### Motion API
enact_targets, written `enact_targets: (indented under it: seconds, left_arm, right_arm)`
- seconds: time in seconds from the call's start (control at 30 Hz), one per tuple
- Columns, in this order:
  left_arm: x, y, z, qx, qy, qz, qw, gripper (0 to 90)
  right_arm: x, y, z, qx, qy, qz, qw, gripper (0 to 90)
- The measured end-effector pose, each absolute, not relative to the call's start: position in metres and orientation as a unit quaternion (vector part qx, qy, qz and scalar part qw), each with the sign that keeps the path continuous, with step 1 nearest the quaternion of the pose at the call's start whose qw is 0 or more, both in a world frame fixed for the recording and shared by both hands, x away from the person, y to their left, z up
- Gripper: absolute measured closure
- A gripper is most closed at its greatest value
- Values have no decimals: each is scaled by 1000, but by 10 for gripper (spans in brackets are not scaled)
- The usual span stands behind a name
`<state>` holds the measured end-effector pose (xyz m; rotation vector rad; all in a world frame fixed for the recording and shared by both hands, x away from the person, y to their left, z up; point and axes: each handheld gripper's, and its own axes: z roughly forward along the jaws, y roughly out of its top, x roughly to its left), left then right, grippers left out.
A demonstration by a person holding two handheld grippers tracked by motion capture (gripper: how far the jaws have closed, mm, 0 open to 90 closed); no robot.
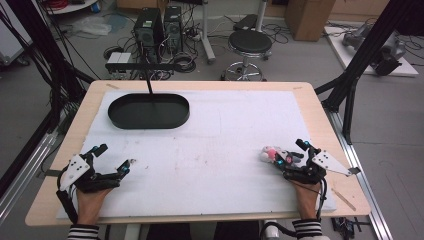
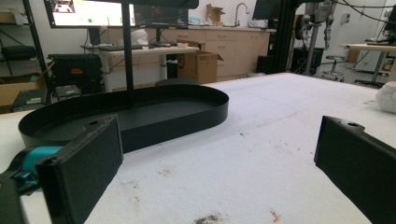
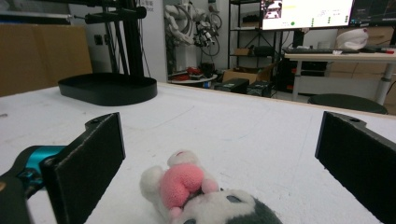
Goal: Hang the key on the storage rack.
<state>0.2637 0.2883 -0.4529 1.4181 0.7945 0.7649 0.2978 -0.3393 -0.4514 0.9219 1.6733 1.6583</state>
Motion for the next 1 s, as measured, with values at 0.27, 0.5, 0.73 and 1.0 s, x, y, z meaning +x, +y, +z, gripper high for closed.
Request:
enact_targets:
  seconds: [0.27, 0.5, 0.73, 1.0]
  left_arm:
    - [264, 289, -453, 616, 351, 330, 623, 17]
    - [264, 289, -453, 617, 350, 331, 622, 17]
    - [265, 289, -453, 616, 352, 329, 623, 17]
    - [265, 289, -453, 620, 351, 328, 621, 17]
  right_arm:
    - [296, -352, -426, 332, 628, 636, 300, 5]
    - [299, -362, -402, 313, 649, 628, 293, 5]
    - [308, -373, -379, 298, 703, 588, 268, 5]
    - [318, -377, -368, 288, 742, 556, 239, 6]
